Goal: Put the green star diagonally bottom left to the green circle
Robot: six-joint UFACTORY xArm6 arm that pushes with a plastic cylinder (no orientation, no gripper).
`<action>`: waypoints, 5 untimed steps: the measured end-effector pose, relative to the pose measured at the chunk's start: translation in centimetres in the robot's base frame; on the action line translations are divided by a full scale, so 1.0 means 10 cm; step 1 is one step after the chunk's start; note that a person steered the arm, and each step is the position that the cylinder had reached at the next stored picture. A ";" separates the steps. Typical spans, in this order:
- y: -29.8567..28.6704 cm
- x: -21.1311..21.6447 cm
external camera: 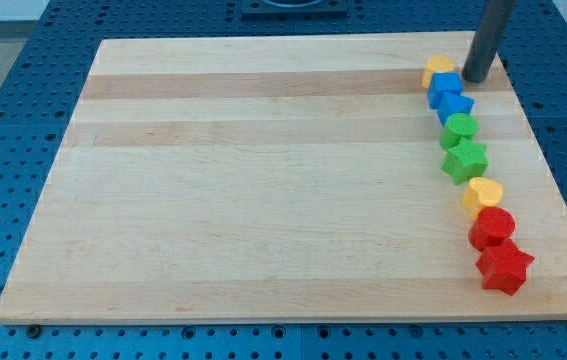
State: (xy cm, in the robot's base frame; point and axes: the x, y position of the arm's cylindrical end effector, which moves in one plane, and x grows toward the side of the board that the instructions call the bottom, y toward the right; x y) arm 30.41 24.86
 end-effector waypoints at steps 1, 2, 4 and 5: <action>0.04 0.33; 0.04 0.45; 0.04 0.45; 0.04 0.54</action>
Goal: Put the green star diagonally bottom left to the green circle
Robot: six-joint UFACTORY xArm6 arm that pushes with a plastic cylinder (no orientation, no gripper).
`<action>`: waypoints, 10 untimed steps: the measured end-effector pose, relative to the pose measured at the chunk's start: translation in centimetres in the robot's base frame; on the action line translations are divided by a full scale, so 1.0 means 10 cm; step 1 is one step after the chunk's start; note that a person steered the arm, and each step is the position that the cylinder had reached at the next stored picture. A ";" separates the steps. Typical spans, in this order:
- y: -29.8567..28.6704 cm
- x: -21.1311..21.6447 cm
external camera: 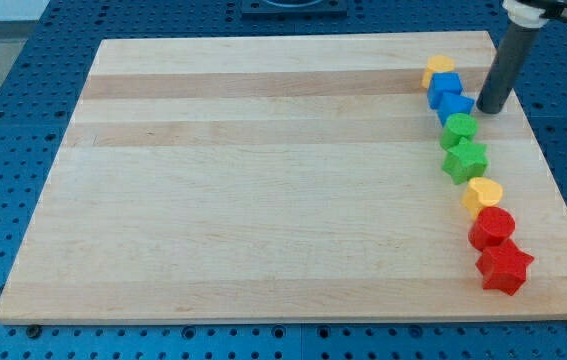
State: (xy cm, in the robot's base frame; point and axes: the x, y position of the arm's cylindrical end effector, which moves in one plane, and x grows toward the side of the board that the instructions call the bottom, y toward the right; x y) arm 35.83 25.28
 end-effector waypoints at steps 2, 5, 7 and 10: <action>-0.03 0.47; -0.73 0.81; -1.31 0.97; -1.28 0.72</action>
